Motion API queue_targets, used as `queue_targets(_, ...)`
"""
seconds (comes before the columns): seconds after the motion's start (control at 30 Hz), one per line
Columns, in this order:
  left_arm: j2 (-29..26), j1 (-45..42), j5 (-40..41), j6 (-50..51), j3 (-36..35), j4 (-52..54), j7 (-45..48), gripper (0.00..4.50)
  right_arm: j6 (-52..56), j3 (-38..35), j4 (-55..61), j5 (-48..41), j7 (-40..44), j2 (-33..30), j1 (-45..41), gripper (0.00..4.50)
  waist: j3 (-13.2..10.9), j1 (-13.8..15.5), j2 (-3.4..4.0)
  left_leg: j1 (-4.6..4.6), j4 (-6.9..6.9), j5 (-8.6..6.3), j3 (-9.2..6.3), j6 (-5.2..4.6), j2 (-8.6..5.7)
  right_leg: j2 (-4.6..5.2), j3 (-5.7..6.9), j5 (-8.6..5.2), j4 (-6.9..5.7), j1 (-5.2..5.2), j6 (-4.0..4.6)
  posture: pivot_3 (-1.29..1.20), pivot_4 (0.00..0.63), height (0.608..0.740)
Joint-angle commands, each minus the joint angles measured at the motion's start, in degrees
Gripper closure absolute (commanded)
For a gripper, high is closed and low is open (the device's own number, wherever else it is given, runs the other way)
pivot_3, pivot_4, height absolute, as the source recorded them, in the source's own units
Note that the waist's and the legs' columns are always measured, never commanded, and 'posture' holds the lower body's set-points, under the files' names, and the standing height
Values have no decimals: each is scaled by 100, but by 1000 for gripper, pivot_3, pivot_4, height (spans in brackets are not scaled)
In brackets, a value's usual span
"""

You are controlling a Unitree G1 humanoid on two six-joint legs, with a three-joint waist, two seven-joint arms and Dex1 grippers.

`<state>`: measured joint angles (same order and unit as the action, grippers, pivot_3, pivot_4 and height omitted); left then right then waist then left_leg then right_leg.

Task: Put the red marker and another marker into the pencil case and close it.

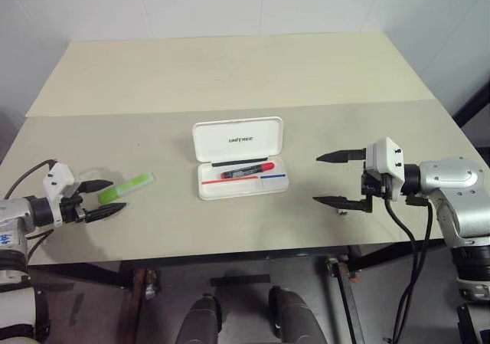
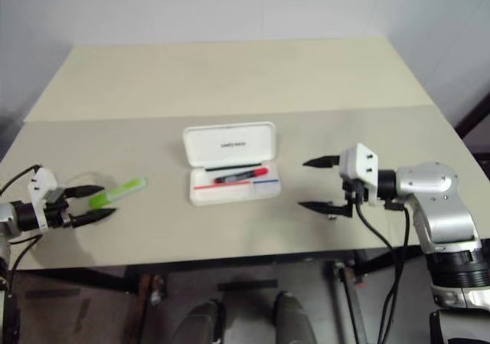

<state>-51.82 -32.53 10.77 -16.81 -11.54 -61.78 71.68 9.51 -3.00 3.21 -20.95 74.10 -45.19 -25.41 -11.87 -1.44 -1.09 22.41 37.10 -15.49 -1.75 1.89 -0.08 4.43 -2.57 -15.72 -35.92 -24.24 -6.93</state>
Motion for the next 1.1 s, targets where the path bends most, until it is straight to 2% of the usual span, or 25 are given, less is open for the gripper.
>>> queue_targets(0.03, 31, -216, -181, -254, 37, -280, -281, 625, 104, -255, 332, -172, -111, -170, 112, 15, 1, 10, -1, 0, 0, 0, 0, 0, -1, 1, 0, 0, 0, 0, -1, 0, 150, 740)
queue_targets(0.13, 82, -251, -255, -338, 81, -427, -309, 625, 122, -282, 416, -220, -172, -201, 199, 15, 1, 10, -2, 0, -1, 0, 0, -1, -1, 1, 0, 0, -1, 0, -1, 0, 150, 740)
queue_targets(0.17, 117, -225, -274, -311, 95, -479, -300, 810, 135, -292, 467, -242, -198, -211, 237, 3, 1, 9, -1, -2, 0, 1, 0, -2, -1, 2, 0, 1, -3, 1, -1, 0, 150, 740)
queue_targets(0.23, 176, -137, -265, -288, 98, -533, -195, 1241, 150, -312, 545, -274, -247, -226, 286, 0, 3, 9, 2, -10, 0, 4, 0, -5, -2, 2, 0, 2, -4, 9, -2, 0, 150, 740)
queue_targets(0.43, 252, 71, -251, -273, 76, -515, -131, 3137, 157, -309, 610, -305, -313, -216, 289, 0, 4, -15, 3, -110, -9, 5, -4, -6, 3, 3, 4, 4, 20, 117, 7, 0, 150, 740)
queue_targets(0.5, 281, 108, -215, -236, 39, -484, -122, 3137, 147, -288, 587, -301, -312, -206, 260, 0, 4, -21, 4, -132, -10, 5, -8, -6, 13, -1, 9, 0, 38, 147, 17, 0, 150, 740)
queue_targets(0.7, 430, 232, 87, -275, -189, -95, 55, 3137, 54, -177, 441, -245, -275, -140, 158, 0, 5, -14, 6, -129, -13, 7, -7, -7, 25, 8, 7, 4, 44, 146, 17, 0, 150, 740)
queue_targets(0.93, 673, 756, 705, 232, -360, 1746, 303, 3137, -78, -38, 264, -173, -300, 3, 142, 0, 4, 22, 3, -95, -21, -11, -21, -14, 33, 25, 18, 10, 77, 135, 7, 0, 150, 740)
queue_targets(1.1, 633, 1059, 857, 938, -198, 3396, 307, 3137, -152, 27, 140, -117, -319, 109, 137, 0, 4, 13, 3, -6, -19, -14, -31, -11, 34, 19, 19, 13, 74, 42, 1, 0, 150, 740)
